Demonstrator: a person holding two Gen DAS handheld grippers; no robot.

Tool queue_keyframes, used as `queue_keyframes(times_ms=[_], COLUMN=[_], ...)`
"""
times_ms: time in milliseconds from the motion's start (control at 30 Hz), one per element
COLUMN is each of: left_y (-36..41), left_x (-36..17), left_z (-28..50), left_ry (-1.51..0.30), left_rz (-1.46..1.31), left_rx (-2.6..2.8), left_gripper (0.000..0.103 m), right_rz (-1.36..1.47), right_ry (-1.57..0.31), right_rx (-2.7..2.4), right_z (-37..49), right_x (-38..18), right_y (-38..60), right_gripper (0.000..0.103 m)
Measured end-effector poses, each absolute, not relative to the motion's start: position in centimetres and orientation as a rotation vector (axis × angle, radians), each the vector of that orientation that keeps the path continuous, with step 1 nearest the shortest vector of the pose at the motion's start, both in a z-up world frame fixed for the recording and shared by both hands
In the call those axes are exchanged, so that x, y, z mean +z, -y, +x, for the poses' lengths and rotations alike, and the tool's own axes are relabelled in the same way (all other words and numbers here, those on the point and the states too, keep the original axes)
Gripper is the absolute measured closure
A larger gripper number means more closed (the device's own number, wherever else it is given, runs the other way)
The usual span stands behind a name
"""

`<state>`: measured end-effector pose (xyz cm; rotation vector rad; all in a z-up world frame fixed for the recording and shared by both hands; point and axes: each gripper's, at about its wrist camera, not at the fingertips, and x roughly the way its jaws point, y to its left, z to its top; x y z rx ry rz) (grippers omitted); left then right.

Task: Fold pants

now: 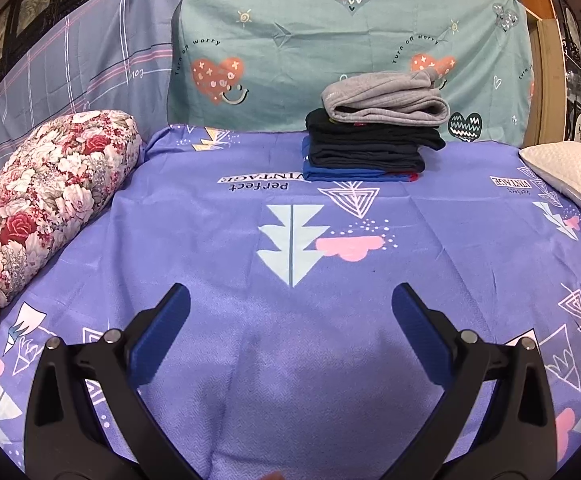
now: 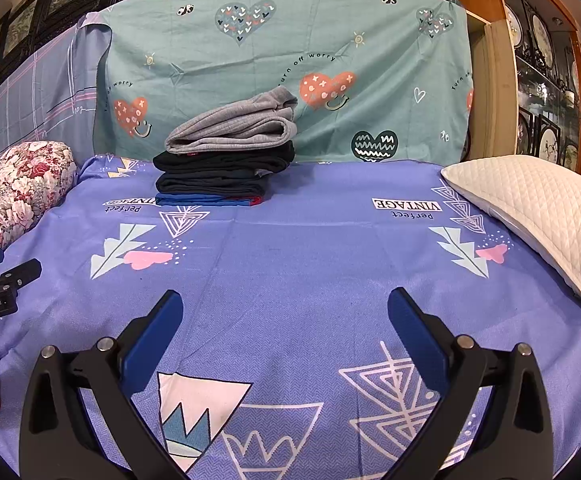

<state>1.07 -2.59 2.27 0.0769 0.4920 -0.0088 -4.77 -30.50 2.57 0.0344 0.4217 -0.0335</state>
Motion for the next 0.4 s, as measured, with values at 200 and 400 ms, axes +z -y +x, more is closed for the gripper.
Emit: queue_keyframes(times_ms=[200,400], left_y=[2.24,2.16], left_x=[2.18,1.92], left_z=[1.27,1.54], left_ry=[-0.519,-0.538], left_rz=[0.040,0.036], left_rx=[-0.044,-0.042], left_gripper=[0.002,0.002], right_rz=[0.036,0.039], right_ry=[-0.422,-0.421], right_rx=[-0.036,-0.040], right_z=[-4.77,-4.89], right_x=[2.54,2.40], right_y=[30.57,30.65], right_gripper=[0.001,0.001])
